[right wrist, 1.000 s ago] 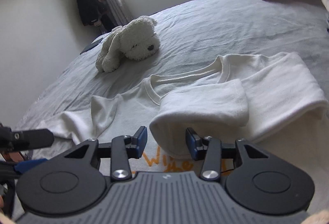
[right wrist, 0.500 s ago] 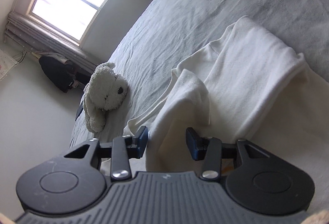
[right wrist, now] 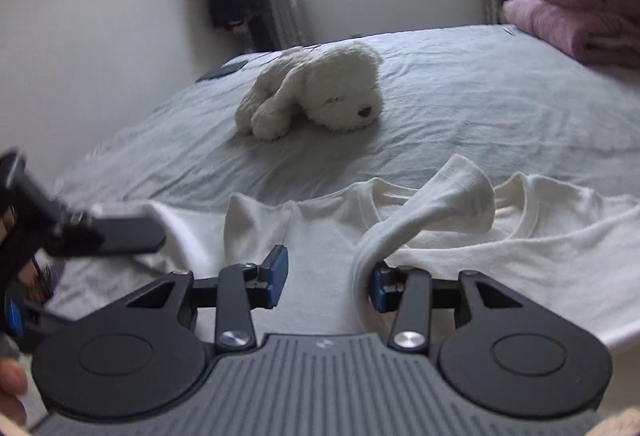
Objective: Fold clothes
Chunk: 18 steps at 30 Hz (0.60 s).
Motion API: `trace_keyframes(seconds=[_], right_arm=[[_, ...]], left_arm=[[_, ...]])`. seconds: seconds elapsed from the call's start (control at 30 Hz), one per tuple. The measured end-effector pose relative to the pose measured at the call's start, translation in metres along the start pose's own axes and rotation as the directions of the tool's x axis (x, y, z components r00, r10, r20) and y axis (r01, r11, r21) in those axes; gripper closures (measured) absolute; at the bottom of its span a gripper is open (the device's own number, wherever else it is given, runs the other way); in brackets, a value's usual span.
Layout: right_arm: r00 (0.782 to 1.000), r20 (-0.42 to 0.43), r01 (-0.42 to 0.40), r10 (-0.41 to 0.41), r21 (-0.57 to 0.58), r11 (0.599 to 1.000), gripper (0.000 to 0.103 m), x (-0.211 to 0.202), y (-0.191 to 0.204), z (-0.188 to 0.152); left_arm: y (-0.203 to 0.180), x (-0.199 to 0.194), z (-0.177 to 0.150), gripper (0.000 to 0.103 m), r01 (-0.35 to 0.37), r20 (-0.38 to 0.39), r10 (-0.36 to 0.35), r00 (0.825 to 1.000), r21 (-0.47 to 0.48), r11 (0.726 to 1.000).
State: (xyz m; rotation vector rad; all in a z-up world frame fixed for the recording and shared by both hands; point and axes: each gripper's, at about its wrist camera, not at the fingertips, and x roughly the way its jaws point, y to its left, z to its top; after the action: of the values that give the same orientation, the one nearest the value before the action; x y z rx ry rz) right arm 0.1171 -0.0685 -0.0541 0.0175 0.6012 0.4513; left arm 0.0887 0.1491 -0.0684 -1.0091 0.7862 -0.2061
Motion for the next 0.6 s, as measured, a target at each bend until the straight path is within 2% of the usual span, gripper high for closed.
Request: trace_keyframes(seconds=[0.17,0.4,0.47,0.5,0.57,0.6], right_arm=[[0.999,-0.045,-0.029,0.025,-0.110,0.994,0.057,0.008,0.010,-0.014],[0.996,-0.067,-0.067,0.060,-0.123,0.990,0.057,-0.004,0.007,-0.017],[0.996,-0.071,-0.063,0.055,-0.117,0.991,0.057,-0.012,0.003,-0.018],[0.996,-0.072,-0.062,0.056,-0.086,0.994,0.057,-0.021,-0.007,-0.020],[0.996,-0.072,-0.060,0.060,-0.007,0.998,0.057,-0.040,-0.033,-0.026],[0.995,-0.072,-0.060,0.062,0.032,0.998,0.057,-0.049,-0.045,-0.028]], left_arm=[[0.016,0.013,-0.005,0.012,0.048,0.004,-0.048,0.999,-0.082,0.996],[0.017,0.016,-0.005,0.015,0.076,0.042,-0.074,0.996,-0.056,0.995],[0.015,0.019,-0.004,0.021,0.056,0.039,-0.055,0.998,-0.031,0.998],[0.013,0.020,-0.004,0.023,0.044,0.035,-0.044,0.998,-0.017,0.999],[0.007,0.022,-0.003,0.035,0.018,0.023,-0.019,1.000,0.033,0.999],[0.002,0.023,-0.003,0.037,-0.003,0.020,0.002,1.000,0.068,0.998]])
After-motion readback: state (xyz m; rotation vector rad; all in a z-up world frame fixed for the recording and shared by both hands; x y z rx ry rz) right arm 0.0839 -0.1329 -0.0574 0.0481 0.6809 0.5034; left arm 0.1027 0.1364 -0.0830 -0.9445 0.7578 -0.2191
